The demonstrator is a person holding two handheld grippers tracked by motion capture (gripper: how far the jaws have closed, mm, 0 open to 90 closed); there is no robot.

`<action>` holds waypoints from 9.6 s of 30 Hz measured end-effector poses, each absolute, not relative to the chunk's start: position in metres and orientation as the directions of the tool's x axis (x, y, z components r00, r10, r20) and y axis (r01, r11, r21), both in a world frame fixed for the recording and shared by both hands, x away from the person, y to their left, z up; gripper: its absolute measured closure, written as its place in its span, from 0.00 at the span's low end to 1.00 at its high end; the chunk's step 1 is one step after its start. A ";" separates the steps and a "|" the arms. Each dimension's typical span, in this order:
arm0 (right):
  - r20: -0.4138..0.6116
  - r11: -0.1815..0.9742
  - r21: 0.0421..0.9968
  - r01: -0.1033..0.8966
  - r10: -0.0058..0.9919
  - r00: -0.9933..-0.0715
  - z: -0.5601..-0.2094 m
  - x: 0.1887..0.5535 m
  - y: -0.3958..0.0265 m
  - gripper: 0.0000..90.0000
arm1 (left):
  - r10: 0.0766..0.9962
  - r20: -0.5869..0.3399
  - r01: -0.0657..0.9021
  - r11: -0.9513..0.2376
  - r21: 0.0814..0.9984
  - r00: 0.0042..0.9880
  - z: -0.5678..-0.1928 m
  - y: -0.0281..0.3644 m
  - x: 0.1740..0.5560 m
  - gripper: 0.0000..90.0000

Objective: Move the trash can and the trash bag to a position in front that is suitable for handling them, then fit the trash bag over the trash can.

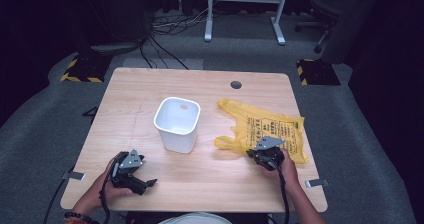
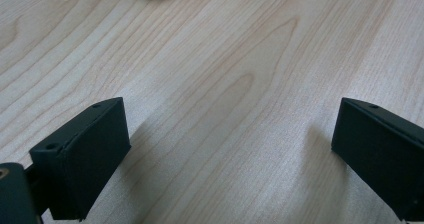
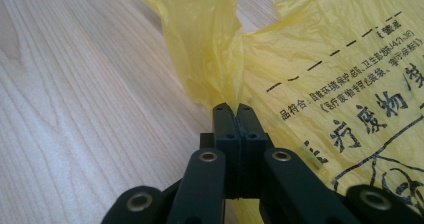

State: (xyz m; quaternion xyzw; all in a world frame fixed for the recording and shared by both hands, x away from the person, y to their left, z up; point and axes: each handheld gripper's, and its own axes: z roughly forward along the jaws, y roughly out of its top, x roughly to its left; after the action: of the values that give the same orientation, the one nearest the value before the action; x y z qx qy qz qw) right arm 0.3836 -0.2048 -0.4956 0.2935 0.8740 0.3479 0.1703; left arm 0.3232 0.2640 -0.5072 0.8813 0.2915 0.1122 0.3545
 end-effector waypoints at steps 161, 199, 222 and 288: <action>-0.378 0.591 0.800 -0.105 0.360 -0.853 -0.363 0.378 -0.045 1.00 | 0.760 -0.018 0.024 0.004 1.000 0.650 -0.369 0.268 0.322 0.99; 0.075 0.458 0.859 0.227 0.326 -0.942 -0.356 0.426 -0.043 0.57 | 0.652 -0.003 0.131 -0.148 0.980 0.758 -0.401 0.257 0.341 0.99; 0.069 0.425 0.831 0.359 0.562 -0.825 -0.367 0.471 -0.034 0.70 | 0.644 0.003 0.134 -0.164 0.977 0.765 -0.404 0.259 0.342 0.99; -0.069 0.579 0.796 0.175 0.375 -0.924 -0.356 0.426 -0.046 0.61 | 0.673 -0.126 0.282 -0.128 0.951 0.729 -0.397 0.237 0.371 1.00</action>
State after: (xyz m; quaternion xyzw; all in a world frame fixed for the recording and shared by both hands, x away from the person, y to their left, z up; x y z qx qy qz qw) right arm 0.4262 -0.0456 -0.3565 0.1563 0.8808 0.4315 0.1160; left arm 0.3705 0.2372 -0.3974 0.7314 0.3266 0.1702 0.5739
